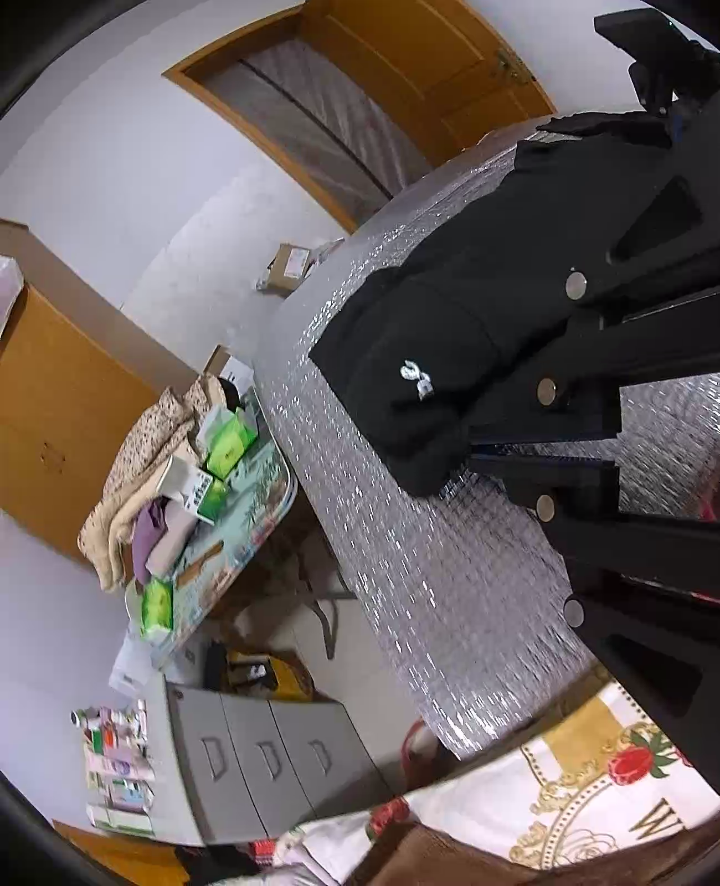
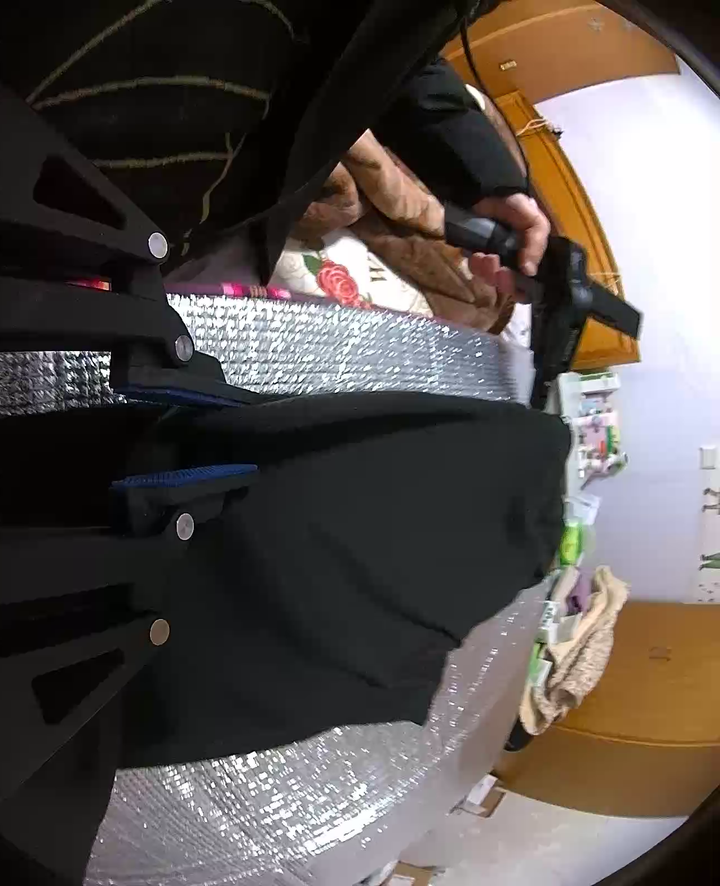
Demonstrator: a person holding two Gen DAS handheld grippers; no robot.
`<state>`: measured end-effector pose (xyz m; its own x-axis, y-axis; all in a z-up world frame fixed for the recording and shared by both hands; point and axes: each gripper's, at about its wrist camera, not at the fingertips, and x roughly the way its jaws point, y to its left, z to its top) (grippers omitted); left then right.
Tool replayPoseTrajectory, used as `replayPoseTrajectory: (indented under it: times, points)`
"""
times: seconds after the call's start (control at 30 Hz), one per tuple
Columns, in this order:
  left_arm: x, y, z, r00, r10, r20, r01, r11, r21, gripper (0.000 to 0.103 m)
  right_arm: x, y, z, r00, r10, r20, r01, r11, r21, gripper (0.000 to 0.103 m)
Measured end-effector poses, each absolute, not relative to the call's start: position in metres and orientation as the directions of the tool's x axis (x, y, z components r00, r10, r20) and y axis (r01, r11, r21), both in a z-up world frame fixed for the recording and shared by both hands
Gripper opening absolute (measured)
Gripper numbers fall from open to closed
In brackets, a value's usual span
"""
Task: Fold clothes
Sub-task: 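Open the left gripper to release the folded garment, then move both grippers over the folded garment to press it flat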
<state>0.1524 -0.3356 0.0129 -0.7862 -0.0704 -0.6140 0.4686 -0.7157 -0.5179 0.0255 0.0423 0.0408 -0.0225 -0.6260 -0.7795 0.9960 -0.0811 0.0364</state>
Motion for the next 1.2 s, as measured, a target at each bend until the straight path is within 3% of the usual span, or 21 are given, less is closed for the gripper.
replayPoseTrajectory:
  times: [0.17,0.27,0.4,0.53,0.6,0.67,0.73,0.77,0.9,1.0,1.2]
  points:
    - [0.163,-0.325,0.042,-0.826,-0.101,-0.554,0.433,-0.743,-0.510,0.002,0.013,0.059,0.072,-0.043,-0.732,-0.680,0.986,-0.140,0.088,0.020]
    - [0.145,-0.305,0.058,-0.856,-0.048,-0.515,0.346,-0.793,-0.502,0.002,-0.006,0.052,0.078,-0.109,-0.747,-0.656,0.965,-0.238,0.111,0.020]
    - [0.101,-0.280,0.052,-0.835,0.019,-0.550,0.285,-0.840,-0.462,0.002,-0.035,0.023,0.069,-0.179,-0.707,-0.684,0.911,-0.382,0.156,0.020]
    - [0.074,-0.287,0.020,-0.761,-0.012,-0.649,0.369,-0.831,-0.416,0.001,-0.066,0.001,0.053,-0.176,-0.692,-0.700,0.848,-0.467,0.249,0.020]
    - [0.080,-0.295,0.013,-0.783,0.024,-0.622,0.353,-0.806,-0.476,0.001,-0.083,-0.003,0.035,-0.211,-0.634,-0.744,0.818,-0.532,0.221,0.020]
    - [0.088,-0.296,0.017,-0.778,0.012,-0.628,0.363,-0.807,-0.465,0.001,-0.104,0.010,0.021,-0.202,-0.637,-0.744,0.767,-0.575,0.284,0.013]
    - [0.091,-0.291,0.026,-0.772,-0.019,-0.635,0.368,-0.828,-0.423,0.001,-0.107,0.017,0.027,-0.210,-0.653,-0.728,0.749,-0.586,0.310,0.014]
    - [0.091,-0.287,0.031,-0.771,-0.036,-0.636,0.368,-0.840,-0.398,0.001,-0.109,0.021,0.030,-0.214,-0.660,-0.720,0.739,-0.591,0.323,0.020]
    - [0.081,-0.280,0.050,-0.805,-0.041,-0.592,0.331,-0.860,-0.390,0.002,-0.115,0.021,0.044,-0.227,-0.695,-0.682,0.735,-0.582,0.348,0.021]
    - [0.061,-0.281,0.044,-0.793,-0.024,-0.608,0.327,-0.859,-0.393,0.002,-0.129,0.016,0.047,-0.199,-0.733,-0.651,0.711,-0.565,0.419,0.022]
    - [0.052,-0.276,0.017,-0.768,0.006,-0.641,0.329,-0.854,-0.402,0.002,-0.145,-0.002,0.023,-0.084,-0.720,-0.689,0.658,-0.559,0.504,0.019]
